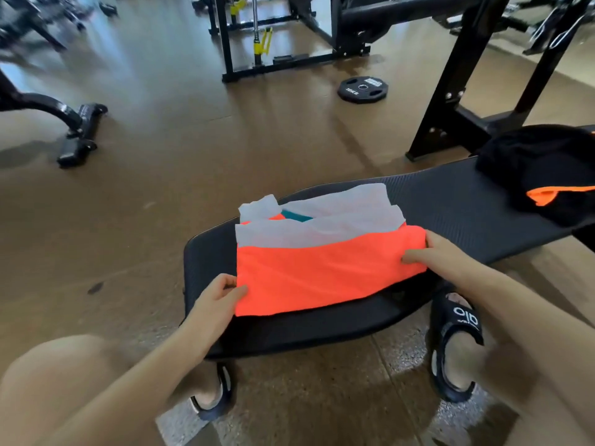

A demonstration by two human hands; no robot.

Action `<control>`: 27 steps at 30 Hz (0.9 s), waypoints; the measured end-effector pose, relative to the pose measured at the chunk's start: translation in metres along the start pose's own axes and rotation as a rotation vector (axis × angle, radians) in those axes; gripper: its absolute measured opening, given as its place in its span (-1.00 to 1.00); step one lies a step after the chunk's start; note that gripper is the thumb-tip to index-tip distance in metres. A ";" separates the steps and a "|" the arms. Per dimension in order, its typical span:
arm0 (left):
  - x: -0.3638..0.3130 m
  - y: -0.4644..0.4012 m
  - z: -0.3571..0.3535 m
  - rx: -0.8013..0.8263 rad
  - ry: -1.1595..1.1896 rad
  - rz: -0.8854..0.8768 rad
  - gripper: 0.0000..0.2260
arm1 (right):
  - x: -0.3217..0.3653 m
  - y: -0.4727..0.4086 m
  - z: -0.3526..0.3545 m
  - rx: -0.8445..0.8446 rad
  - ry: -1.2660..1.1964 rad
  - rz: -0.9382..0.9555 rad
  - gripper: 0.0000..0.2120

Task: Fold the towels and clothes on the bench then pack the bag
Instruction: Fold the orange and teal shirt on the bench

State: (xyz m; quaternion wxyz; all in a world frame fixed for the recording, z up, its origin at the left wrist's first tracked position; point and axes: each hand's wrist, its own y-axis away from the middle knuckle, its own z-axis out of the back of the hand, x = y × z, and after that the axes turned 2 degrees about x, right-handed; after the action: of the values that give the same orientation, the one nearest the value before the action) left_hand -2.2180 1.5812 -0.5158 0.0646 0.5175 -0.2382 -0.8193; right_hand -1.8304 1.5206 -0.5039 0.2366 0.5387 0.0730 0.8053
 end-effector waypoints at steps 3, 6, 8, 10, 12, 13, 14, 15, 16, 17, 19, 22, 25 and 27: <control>0.002 0.001 0.004 0.047 -0.018 0.045 -0.82 | -0.008 0.001 0.001 -0.029 0.058 0.007 -0.72; -0.003 -0.001 0.007 0.094 0.062 0.134 -0.72 | -0.006 0.005 0.003 -0.040 0.127 -0.007 -0.77; -0.010 -0.004 0.009 0.131 0.066 0.169 -0.68 | -0.005 0.005 0.004 -0.026 0.124 -0.034 -0.78; -0.021 -0.012 0.010 0.111 0.021 0.160 -0.61 | -0.004 0.003 0.005 -0.033 0.112 -0.034 -0.78; -0.033 -0.025 0.011 0.051 -0.007 0.135 -0.50 | -0.003 -0.001 0.007 -0.062 0.089 -0.015 -0.75; -0.040 -0.032 0.011 0.029 -0.011 0.124 -0.44 | -0.002 -0.003 0.007 -0.077 0.076 -0.008 -0.72; -0.045 -0.039 0.010 0.018 -0.012 0.116 -0.38 | -0.001 -0.006 0.007 -0.089 0.063 -0.007 -0.68; -0.050 -0.045 0.009 0.014 -0.012 0.113 -0.33 | -0.001 -0.010 0.008 -0.088 0.063 -0.013 -0.63; -0.055 -0.052 0.009 0.011 -0.013 0.106 -0.30 | 0.000 -0.014 0.008 -0.082 0.077 -0.025 -0.58; -0.060 -0.056 0.008 0.005 -0.019 0.097 -0.28 | 0.001 -0.018 0.008 -0.071 0.098 -0.038 -0.50; -0.069 -0.066 0.007 -0.021 -0.041 0.064 -0.23 | 0.002 -0.026 0.007 -0.052 0.126 -0.063 -0.34; -0.078 -0.080 0.007 -0.022 -0.084 0.020 -0.25 | 0.009 -0.033 0.008 -0.048 0.138 -0.061 -0.29; -0.077 -0.085 0.011 0.040 -0.235 -0.097 -0.39 | 0.014 -0.036 0.012 -0.070 0.127 -0.026 -0.28; -0.075 -0.087 0.016 0.075 -0.362 -0.217 -0.44 | 0.014 -0.038 0.015 -0.055 0.143 -0.032 -0.25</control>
State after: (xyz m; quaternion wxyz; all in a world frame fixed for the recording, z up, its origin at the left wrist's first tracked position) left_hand -2.1860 1.6890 -0.4882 -0.0872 0.3863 -0.2189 -0.8918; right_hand -1.8101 1.5584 -0.5001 0.2583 0.4718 0.0761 0.8396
